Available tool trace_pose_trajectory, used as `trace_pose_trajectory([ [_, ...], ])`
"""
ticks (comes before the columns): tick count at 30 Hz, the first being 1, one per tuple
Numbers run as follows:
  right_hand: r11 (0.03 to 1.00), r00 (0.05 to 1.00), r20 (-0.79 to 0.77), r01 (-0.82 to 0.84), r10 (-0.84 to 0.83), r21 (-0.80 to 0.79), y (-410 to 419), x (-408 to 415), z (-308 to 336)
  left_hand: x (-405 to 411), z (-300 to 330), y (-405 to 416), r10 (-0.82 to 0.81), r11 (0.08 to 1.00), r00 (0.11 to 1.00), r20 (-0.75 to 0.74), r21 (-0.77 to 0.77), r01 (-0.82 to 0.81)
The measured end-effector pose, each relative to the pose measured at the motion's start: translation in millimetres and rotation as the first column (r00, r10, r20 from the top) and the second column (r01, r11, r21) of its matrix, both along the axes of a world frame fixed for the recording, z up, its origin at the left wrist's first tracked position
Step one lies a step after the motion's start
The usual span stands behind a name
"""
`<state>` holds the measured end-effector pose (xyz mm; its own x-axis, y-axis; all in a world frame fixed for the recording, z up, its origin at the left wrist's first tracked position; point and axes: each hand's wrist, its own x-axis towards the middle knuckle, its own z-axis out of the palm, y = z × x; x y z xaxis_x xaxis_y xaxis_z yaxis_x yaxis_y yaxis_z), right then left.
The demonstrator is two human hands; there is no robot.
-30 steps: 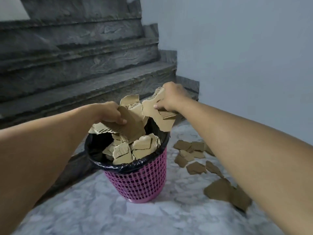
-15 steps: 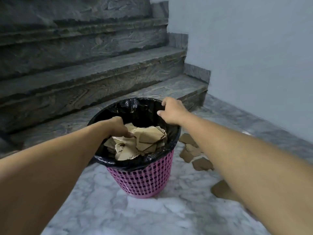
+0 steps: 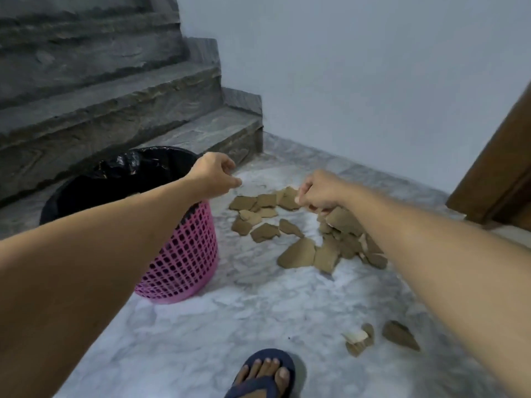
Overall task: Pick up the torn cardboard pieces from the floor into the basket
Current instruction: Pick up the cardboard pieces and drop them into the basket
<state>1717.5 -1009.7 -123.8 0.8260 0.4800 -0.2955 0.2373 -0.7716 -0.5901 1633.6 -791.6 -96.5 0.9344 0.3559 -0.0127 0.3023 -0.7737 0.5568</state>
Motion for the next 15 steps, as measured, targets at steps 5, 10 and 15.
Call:
trace_pose_trajectory([
  [5, 0.967, 0.995, -0.065, 0.060, -0.079, -0.248, -82, -13, -62, 21, -63, -67, -0.187, 0.977, 0.947, -0.262, 0.048, 0.207],
  [10, 0.881, 0.944, -0.221, 0.121, -0.244, -0.458, -139, -37, -142, 34, -144, -108, -0.312, 0.915, 0.835, -0.453, 0.093, 0.392],
  [15, 0.791, 0.824, -0.291, 0.274, -0.487, -0.548, -160, -67, -223, 44, -213, -124, -0.287, 0.900, 0.763, -0.580, 0.110, 0.422],
])
